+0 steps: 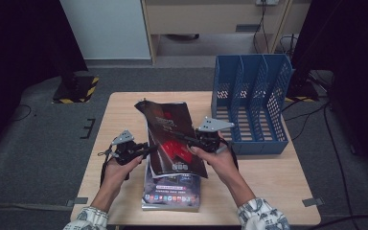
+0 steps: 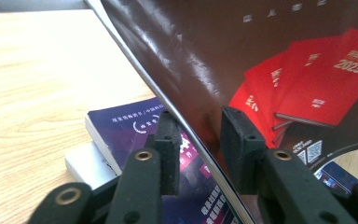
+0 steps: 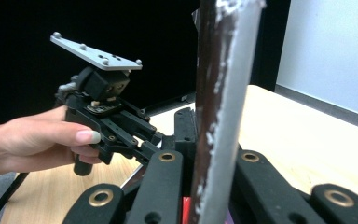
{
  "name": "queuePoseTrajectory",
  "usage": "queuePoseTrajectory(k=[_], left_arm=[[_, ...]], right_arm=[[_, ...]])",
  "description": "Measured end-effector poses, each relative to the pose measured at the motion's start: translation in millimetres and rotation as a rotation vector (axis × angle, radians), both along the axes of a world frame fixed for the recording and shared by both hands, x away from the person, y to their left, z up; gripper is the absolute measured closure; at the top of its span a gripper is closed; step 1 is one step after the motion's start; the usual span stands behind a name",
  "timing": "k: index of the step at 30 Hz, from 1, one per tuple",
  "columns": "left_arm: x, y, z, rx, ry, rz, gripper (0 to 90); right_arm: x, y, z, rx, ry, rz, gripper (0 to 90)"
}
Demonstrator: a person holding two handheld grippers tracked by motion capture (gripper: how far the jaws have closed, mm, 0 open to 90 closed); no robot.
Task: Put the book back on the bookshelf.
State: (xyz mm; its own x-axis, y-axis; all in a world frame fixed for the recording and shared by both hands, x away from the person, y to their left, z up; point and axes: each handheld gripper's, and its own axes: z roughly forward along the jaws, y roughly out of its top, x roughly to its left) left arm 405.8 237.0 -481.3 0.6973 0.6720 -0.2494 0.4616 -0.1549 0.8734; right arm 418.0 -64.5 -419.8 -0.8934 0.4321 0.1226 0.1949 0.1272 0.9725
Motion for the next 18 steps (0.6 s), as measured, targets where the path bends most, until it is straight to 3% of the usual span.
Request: queuePoseTrajectory(k=[7, 12, 18], left_arm=[[-2.3, 0.7, 1.5, -0.004, 0.013, 0.015, 71.8], [-3.7, 2.9, 2.8, -0.015, -0.007, -0.01, 73.0], [-5.7, 3.1, 6.4, 0.002, -0.022, -0.011, 73.6]], right_arm=[[0.0, 0.4, -0.6, -0.003, 0.003, 0.011, 84.1], [1.2, -1.8, -1.1, -0.004, 0.023, 0.018, 80.5], [-1.0, 1.8, -2.7, -0.052, 0.005, 0.027, 72.8]])
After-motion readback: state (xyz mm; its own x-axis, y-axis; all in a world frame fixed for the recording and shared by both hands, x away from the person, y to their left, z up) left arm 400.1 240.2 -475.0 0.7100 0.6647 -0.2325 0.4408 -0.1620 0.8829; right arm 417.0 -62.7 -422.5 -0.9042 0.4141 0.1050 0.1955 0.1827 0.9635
